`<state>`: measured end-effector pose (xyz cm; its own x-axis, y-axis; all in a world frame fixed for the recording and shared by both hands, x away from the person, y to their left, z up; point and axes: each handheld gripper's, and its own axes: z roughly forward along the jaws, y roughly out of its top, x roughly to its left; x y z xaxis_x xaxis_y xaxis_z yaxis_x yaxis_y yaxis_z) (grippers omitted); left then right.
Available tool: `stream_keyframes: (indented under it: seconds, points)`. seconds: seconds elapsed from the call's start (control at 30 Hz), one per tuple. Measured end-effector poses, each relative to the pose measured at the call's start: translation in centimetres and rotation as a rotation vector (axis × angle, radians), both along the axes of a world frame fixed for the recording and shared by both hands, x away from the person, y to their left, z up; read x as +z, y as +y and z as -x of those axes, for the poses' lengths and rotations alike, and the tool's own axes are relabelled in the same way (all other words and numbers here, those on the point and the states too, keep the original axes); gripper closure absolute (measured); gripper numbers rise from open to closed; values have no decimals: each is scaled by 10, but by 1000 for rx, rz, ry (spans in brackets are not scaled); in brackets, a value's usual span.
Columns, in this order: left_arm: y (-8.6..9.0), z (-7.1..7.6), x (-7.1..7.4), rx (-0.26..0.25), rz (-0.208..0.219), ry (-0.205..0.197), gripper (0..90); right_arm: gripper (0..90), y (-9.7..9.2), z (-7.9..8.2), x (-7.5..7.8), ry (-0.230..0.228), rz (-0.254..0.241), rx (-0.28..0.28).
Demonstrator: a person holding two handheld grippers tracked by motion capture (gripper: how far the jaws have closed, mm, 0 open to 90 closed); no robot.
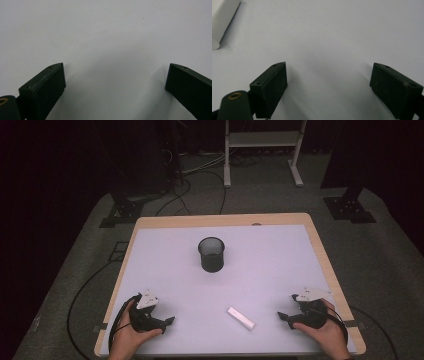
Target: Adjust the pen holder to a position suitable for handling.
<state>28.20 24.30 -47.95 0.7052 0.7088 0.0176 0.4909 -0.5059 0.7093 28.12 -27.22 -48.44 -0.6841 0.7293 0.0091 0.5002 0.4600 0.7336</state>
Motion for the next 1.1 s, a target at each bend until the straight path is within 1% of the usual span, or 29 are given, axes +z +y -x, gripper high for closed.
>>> stream_keyframes:
  seconds: [0.2,0.27,0.37,0.43,0.47,0.57,0.67,0.7,0.9,1.1]
  points:
    - [0,0,0,6,5,0,33,131,0,0,0,-1,-1,1]
    - [1,0,1,16,6,-3,55,132,0,0,0,-3,1,1]
    - [1,0,2,16,8,-2,68,132,0,0,0,-2,0,1]
    - [2,0,3,15,6,-8,113,132,0,0,0,-1,-2,0]
    - [2,-1,4,15,11,-8,120,132,0,0,0,-2,-1,0]
    - [2,-1,5,17,12,-12,128,132,0,0,0,-2,-1,0]
    - [2,-1,8,15,25,-14,134,132,0,0,0,-4,-1,1]
    - [2,-2,9,11,21,-18,134,132,0,0,0,-4,-1,1]
    - [-2,-7,15,5,22,-28,139,132,0,0,0,-3,-1,1]
    - [-6,-17,23,10,46,-38,139,131,0,0,0,-1,-1,0]
